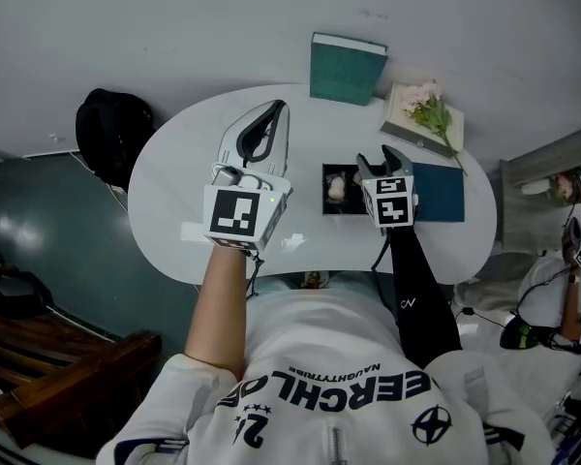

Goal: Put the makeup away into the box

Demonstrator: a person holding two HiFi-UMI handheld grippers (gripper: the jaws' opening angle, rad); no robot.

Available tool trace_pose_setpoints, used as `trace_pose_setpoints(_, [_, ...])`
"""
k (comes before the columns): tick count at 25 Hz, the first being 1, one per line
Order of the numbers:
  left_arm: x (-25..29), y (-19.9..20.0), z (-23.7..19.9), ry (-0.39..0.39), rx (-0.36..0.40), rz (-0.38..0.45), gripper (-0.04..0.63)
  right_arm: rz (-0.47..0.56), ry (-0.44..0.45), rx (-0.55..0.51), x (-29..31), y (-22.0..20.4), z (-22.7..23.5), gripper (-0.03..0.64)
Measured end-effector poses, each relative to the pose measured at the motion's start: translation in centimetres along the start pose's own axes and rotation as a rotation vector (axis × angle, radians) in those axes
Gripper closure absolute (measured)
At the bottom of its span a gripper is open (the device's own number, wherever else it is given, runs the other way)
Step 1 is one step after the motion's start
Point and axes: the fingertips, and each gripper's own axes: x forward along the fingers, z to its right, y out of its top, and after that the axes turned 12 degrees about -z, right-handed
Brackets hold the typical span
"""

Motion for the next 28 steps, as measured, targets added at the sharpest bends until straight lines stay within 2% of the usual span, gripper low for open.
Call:
trace_pose_setpoints(6, [0.0,0.3,-0.9,0.017,-0.008,0.006,0.594,0.277,-0.046,-0.043,-6.3,7.7,1.0,0.362])
trace_pose_setpoints(11, [-0.3,1.0,-1.4,0.044,0.014,0.005,0.594,0.429,-0.042,-0.111,-11.5,12.4,0.0,0.363])
trace_pose_setpoints(16, [-0.7,1.7,-1.8,0.052,0.023,0.015,0.594,0.637,-0.062,-0.173,-17.8,16.6,-1.3,0.377])
trace_pose_setpoints(19, [-0.8,1.5,-2.1,0.058,0.023,0.009,0.594,0.660,-0.053,-0.189,-18.5,17.2,-1.9,0.382])
trace_pose_setpoints(23, [-1.1,1.4,-2.5,0.066,0.027,0.009,0.594,0.657,0.006,-0.146,-17.8,16.9,-2.4,0.380])
trace_pose_setpoints(28, [-2.2,1.1,-3.9,0.099,0.034,0.001,0.594,0.663,0.040,-0.166,-17.1,17.5,-3.9,0.380])
